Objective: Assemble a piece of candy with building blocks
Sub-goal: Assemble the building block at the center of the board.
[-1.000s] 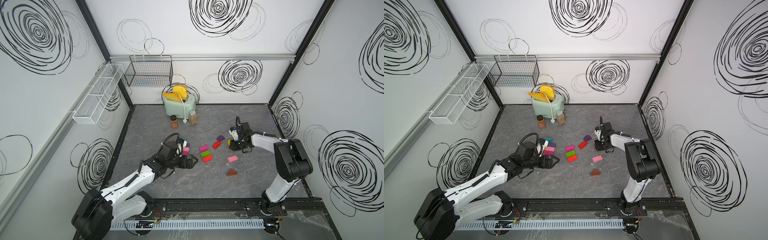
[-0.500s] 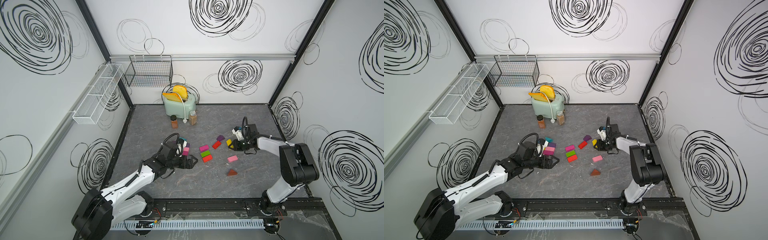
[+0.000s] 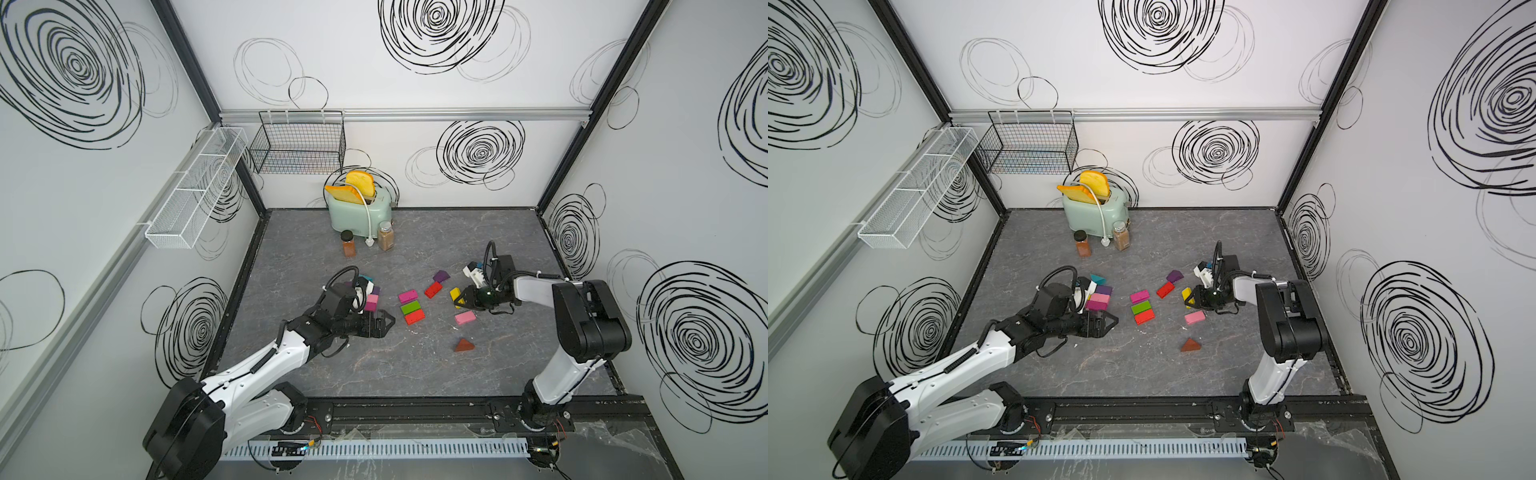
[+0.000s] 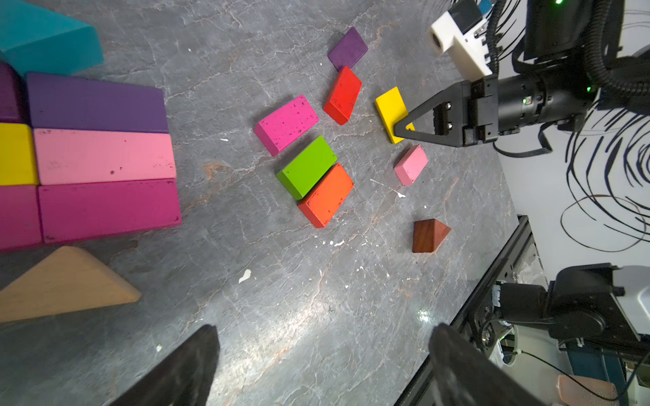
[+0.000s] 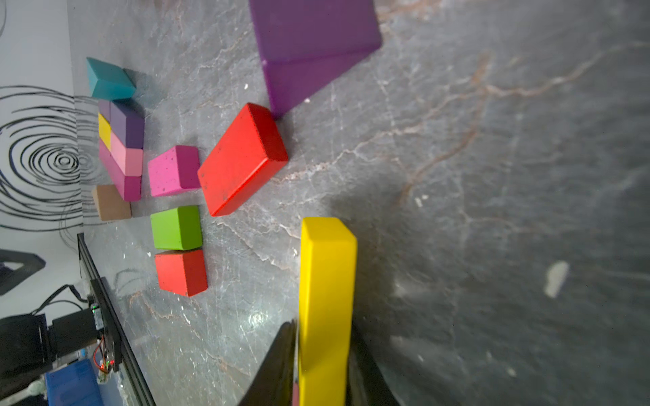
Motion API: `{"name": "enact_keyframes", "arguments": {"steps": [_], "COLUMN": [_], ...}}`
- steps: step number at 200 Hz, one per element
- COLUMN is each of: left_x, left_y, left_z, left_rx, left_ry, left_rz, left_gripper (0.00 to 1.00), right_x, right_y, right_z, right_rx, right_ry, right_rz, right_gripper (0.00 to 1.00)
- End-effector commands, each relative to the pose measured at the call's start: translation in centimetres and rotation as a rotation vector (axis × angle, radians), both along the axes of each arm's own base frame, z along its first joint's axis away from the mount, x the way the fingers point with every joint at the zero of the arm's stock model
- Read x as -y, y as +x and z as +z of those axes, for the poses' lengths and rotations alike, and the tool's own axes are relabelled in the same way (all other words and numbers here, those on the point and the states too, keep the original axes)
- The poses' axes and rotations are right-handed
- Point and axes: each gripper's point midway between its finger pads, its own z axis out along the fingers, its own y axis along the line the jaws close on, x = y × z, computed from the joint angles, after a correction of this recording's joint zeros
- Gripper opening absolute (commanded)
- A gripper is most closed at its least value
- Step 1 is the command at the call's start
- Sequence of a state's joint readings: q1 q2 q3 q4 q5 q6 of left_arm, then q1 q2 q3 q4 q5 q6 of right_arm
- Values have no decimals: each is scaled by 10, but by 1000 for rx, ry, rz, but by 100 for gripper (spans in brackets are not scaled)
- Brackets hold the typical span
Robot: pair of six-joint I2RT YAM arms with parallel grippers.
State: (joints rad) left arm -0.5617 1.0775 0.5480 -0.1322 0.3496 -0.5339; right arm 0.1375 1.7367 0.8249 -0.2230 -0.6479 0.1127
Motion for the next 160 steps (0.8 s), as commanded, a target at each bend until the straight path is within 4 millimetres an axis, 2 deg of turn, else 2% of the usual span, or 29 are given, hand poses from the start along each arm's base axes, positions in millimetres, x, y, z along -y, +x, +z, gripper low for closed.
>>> {"name": "enact_keyframes", "arguments": {"steps": [1, 42, 73, 92, 126, 160], "left_x": [3, 3, 3, 3, 2, 0], "left_y": [8, 8, 7, 7, 6, 3], "left_z": [18, 19, 18, 17, 17, 15], "left_rx": [66, 66, 58, 51, 47, 37], "left_ry": [-16, -23, -30, -32, -38, -36], "left_rz": [-3, -2, 0, 1, 8, 14], "left_gripper": [98, 98, 98, 98, 98, 98], "right_x": [14, 29, 35, 27, 2, -17], "right_y": [-1, 3, 8, 6, -6, -12], "right_z": [-11, -12, 3, 5, -4, -3], "right_rx": [-13, 8, 63, 67, 45, 50], "right_ry": [-88, -211, -293, -283, -247, -189], "right_rz": [-16, -18, -24, 3, 87, 106], "right_gripper": [29, 35, 40, 41, 41, 40]}}
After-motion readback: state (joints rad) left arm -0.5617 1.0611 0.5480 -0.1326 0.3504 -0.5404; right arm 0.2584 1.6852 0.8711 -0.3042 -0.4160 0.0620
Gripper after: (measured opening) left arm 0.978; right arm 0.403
